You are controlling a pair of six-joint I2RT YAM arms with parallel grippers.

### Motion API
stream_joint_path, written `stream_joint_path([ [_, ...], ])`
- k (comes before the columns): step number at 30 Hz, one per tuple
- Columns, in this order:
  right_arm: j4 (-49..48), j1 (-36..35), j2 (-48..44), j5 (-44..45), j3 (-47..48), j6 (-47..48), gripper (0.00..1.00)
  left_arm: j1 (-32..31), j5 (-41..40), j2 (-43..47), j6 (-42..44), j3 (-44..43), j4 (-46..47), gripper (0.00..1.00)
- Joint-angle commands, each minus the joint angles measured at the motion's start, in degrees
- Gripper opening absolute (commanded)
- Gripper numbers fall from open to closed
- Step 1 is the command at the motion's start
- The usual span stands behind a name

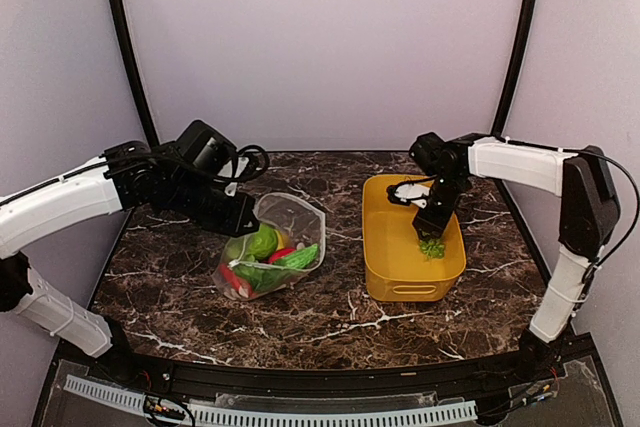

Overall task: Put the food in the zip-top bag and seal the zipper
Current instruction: Pick up the fake fruit from the bin.

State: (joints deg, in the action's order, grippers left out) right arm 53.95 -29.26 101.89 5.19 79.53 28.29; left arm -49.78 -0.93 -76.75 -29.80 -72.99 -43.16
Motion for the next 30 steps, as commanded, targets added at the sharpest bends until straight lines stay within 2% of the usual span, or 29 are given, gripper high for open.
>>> stream_joint_path([
  [1,1.00,-0.18,2.97,4.86,-0.70,-0.92,0.59,-0.14,0.11,1.84,0.35,1.31,0.71,0.01],
  [10,0.39,-0.28,8.53,10.94,-1.46,-2.89,0.59,-0.10,-0.10,2.42,-0.07,2.46,1.73,0.01],
  [13,-0.44,-0.28,9.62,11.43,-2.24,-2.94,0.50,-0.14,-0.01,2.25,-0.20,2.59,1.90,0.01],
  [18,-2.21,-0.28,8.92,10.84,-2.12,-2.96,0.23,-0.08,-0.72,2.26,-0.65,2.61,2.31,0.01],
  [26,-3.90,-0.23,-1.60,4.03,1.40,-1.67,0.02,-0.08,-1.33,1.75,-0.62,2.57,2.40,0.01],
  [30,-2.31,-0.28,-5.47,-2.49,3.99,-1.21,0.00,-0.06,-1.62,1.05,-0.53,2.52,2.96,0.01],
])
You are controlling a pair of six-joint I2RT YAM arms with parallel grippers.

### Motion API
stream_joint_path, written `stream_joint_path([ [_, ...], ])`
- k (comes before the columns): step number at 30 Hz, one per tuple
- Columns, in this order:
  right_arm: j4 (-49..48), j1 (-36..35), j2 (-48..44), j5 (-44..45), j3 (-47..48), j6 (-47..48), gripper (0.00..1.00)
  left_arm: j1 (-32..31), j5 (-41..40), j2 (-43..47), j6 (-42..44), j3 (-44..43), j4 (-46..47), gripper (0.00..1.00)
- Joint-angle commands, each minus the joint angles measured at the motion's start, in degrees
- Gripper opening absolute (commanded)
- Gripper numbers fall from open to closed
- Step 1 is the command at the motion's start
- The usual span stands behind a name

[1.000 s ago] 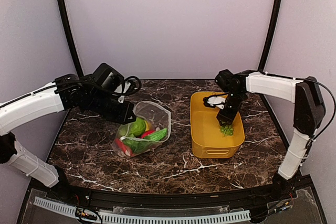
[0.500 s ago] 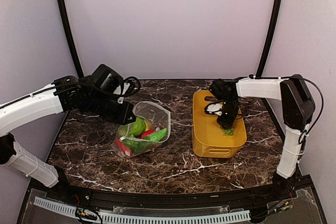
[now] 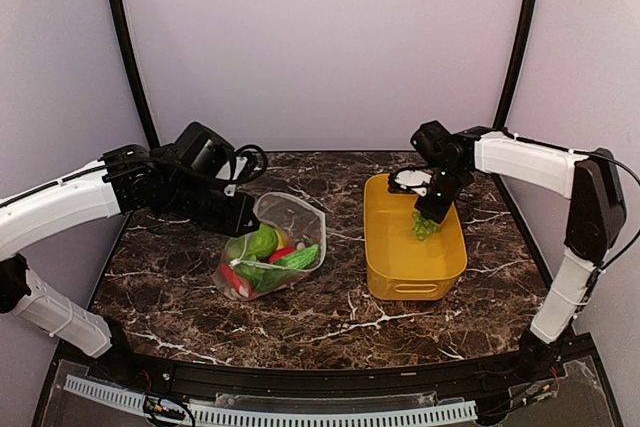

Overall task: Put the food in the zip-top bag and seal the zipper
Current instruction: Pick up the fake fruit from the bin, then place the fake fruit in the zipper food storage bag.

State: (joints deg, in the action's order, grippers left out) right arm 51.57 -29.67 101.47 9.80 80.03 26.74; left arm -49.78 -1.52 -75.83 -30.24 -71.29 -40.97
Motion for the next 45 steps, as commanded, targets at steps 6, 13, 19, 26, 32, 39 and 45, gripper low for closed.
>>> stream_joint_path([
  [6,1.22,0.14,-9.80,-15.36,7.77,0.27,0.00,0.10,-1.25,-1.15,-0.17,-0.07,0.96,0.01],
  [13,5.96,-0.25,-12.10,-34.82,18.37,0.46,0.00,0.11,-1.81,-2.21,-0.06,-1.24,0.78,0.01],
  [19,7.86,-4.45,-10.84,-49.21,28.25,-0.23,0.00,0.19,-3.16,-1.79,0.13,-1.20,0.98,0.01],
  [26,5.37,-9.56,-4.76,-57.16,34.50,-3.53,0.00,0.41,-3.40,-0.98,-0.21,-0.60,1.35,0.01],
  [32,6.39,-13.70,1.85,-59.35,40.39,-4.16,0.00,0.54,-3.65,0.07,-0.19,0.04,1.50,0.01],
  [39,6.26,-18.03,6.28,-54.89,42.30,-2.60,0.00,0.64,-3.63,1.04,-0.08,0.50,2.19,0.01],
  [45,4.88,-19.76,9.93,-46.41,42.36,-0.76,0.00,0.66,-3.37,1.83,-0.02,0.53,2.21,0.01],
])
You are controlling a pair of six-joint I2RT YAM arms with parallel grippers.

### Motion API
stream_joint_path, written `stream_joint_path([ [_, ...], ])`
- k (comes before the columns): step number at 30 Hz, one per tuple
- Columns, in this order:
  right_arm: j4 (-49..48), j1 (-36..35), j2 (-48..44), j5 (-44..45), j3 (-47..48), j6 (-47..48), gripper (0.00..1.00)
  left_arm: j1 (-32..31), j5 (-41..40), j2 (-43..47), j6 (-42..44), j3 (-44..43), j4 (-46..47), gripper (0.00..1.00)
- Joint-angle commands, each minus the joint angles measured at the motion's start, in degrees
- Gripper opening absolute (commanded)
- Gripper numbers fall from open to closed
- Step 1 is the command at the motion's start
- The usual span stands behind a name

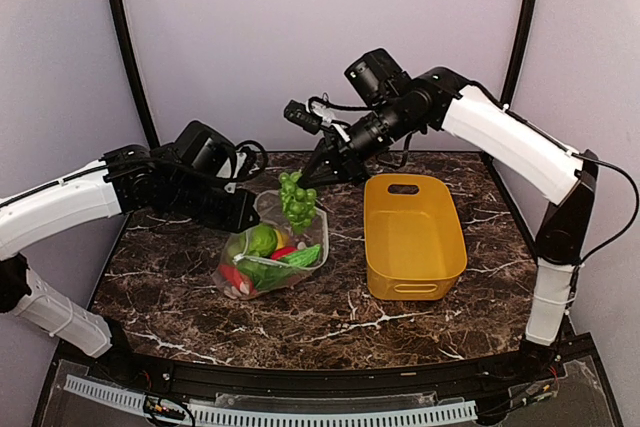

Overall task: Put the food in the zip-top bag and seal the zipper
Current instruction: Place the fake fruit in the zipper food storage bag.

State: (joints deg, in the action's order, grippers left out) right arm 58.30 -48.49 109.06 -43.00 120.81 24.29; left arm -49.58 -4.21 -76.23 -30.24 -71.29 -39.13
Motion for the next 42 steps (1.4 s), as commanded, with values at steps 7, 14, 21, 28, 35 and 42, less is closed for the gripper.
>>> stream_joint_path([
  [7,-3.73,-4.04,6.25,15.90,0.39,3.46,0.00,0.46,-1.18,3.34,0.27,0.58,-0.40,0.01],
  [14,-5.49,-8.32,9.50,17.50,-0.05,2.91,0.00,0.57,-1.15,4.07,0.31,0.84,-0.36,0.01],
  [21,-7.10,-10.68,13.08,19.96,0.46,0.02,0.06,0.57,-1.15,4.94,0.20,1.46,-0.09,0.01],
  [28,-6.07,-9.84,8.17,20.71,-2.08,1.49,0.48,0.83,-1.44,6.21,0.18,3.08,0.11,0.01],
  [35,-5.41,-9.12,-2.14,12.20,-12.78,6.55,0.57,1.48,-1.37,5.80,0.90,3.51,0.74,0.01],
  [42,-4.30,-12.10,-3.26,15.43,-19.91,12.04,0.57,1.83,-1.00,4.49,1.49,3.00,0.61,0.01],
])
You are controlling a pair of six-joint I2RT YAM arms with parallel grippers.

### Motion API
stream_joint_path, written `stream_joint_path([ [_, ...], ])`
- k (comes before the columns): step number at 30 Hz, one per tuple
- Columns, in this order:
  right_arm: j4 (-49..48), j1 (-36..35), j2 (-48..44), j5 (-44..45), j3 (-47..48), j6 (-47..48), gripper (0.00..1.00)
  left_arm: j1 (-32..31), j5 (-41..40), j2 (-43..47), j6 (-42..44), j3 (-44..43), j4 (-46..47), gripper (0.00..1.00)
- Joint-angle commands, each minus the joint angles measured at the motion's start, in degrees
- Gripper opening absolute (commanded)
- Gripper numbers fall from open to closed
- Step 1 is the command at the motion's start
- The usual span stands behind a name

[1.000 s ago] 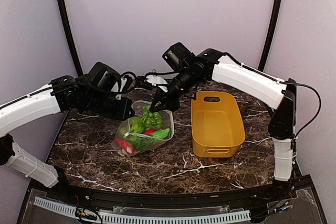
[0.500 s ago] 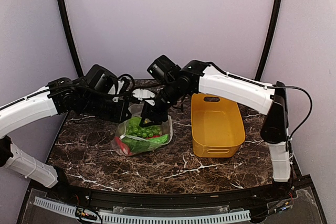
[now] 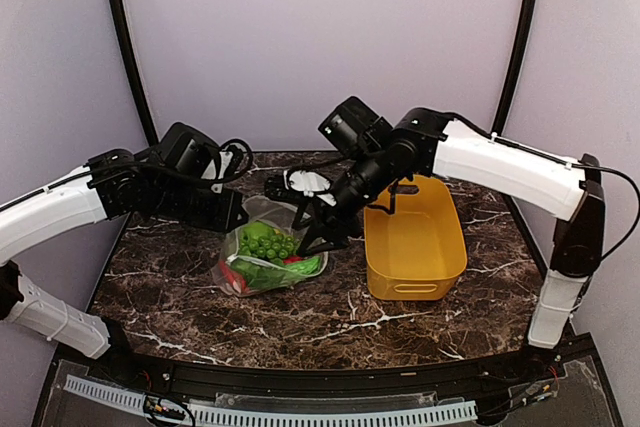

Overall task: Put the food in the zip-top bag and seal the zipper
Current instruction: Place the fake fruit in the zipper food storage bag, then pass from the left arm to the right

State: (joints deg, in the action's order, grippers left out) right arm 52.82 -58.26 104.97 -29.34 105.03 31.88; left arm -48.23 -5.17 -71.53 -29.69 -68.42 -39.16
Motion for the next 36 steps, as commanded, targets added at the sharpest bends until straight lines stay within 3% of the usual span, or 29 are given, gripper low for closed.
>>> stream_joint_path([
  [1,0.70,-3.15,0.92,4.54,-5.64,5.11,0.57,0.45,-0.09,-0.24,0.95,0.18,0.65,0.01],
  [14,-6.43,-8.17,2.44,20.01,-11.69,6.52,0.54,0.55,0.36,-0.22,0.90,0.91,1.13,0.01],
  [19,-8.72,-8.23,2.88,22.79,-11.20,5.72,0.37,0.64,0.59,-0.45,1.19,1.28,1.57,0.01],
  [24,-8.77,-8.19,4.13,24.11,-8.26,5.57,0.00,0.68,0.58,-0.33,1.28,1.69,1.88,0.01],
  [29,-4.16,-8.29,5.55,22.60,-0.53,5.42,0.00,0.69,1.30,0.40,2.27,2.06,3.55,0.01],
  [32,-3.62,-8.27,2.35,22.14,1.65,5.72,0.00,0.69,0.78,3.26,4.10,1.84,4.71,0.24],
  [33,-6.52,-8.23,0.80,23.14,-0.79,6.54,0.00,0.68,-0.78,5.53,4.46,2.48,5.32,0.40],
  [35,-8.93,-8.30,-0.26,25.35,-3.06,7.34,0.00,0.68,-3.62,9.32,5.24,5.10,7.69,0.56],
  [36,-8.59,-8.20,-0.22,25.33,-2.85,6.85,0.00,0.68,-4.41,10.37,5.69,6.60,9.10,0.59],
])
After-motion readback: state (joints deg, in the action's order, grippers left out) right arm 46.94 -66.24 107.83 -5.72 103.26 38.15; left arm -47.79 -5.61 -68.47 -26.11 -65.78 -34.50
